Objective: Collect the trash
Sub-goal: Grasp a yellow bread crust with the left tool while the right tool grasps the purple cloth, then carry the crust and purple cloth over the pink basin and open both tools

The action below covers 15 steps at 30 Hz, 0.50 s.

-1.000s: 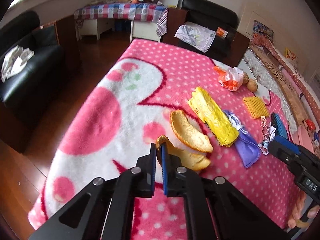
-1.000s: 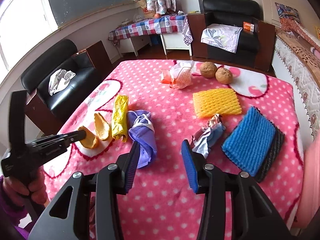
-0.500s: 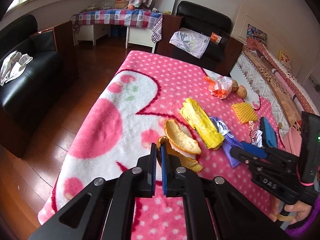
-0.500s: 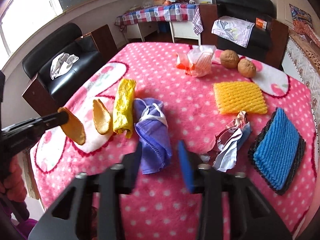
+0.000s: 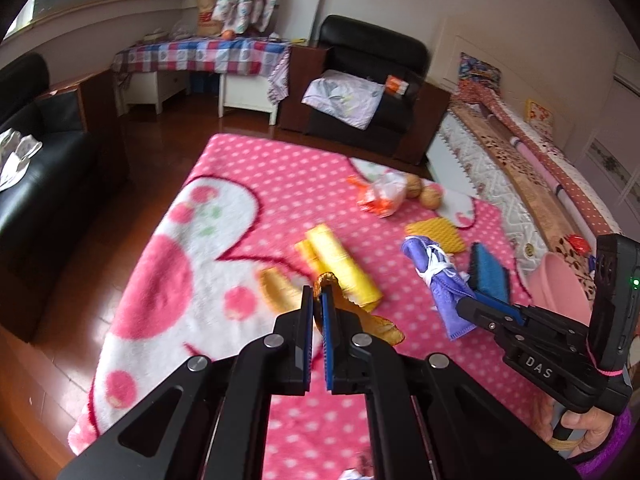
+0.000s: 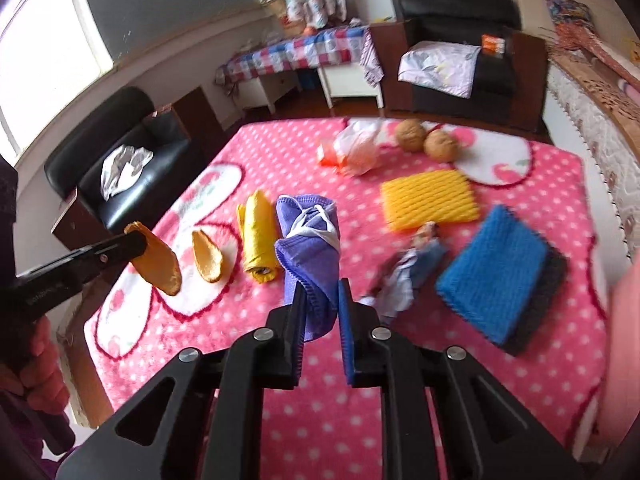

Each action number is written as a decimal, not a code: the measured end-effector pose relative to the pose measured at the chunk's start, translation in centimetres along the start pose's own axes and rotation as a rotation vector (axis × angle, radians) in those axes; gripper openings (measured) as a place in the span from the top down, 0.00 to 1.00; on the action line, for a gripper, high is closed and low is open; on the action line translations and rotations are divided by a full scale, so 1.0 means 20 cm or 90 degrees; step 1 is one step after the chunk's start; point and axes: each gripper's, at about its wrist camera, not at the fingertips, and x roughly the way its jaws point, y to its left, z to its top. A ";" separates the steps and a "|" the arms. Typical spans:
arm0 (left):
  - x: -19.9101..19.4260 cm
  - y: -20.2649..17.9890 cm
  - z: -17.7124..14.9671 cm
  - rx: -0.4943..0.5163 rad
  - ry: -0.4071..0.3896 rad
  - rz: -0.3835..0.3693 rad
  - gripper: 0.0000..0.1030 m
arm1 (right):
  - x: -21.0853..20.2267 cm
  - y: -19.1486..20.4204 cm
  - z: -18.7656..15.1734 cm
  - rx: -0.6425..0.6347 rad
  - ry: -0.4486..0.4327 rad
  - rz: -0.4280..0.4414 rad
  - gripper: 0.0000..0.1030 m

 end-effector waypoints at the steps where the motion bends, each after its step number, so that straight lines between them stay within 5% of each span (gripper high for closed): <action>1: 0.00 -0.03 0.01 0.007 -0.001 -0.005 0.97 | -0.04 -0.02 0.00 0.004 -0.009 -0.006 0.85; 15: 0.12 -0.48 0.09 0.099 -0.002 -0.055 0.97 | -0.41 -0.32 -0.05 0.090 -0.095 -0.112 0.85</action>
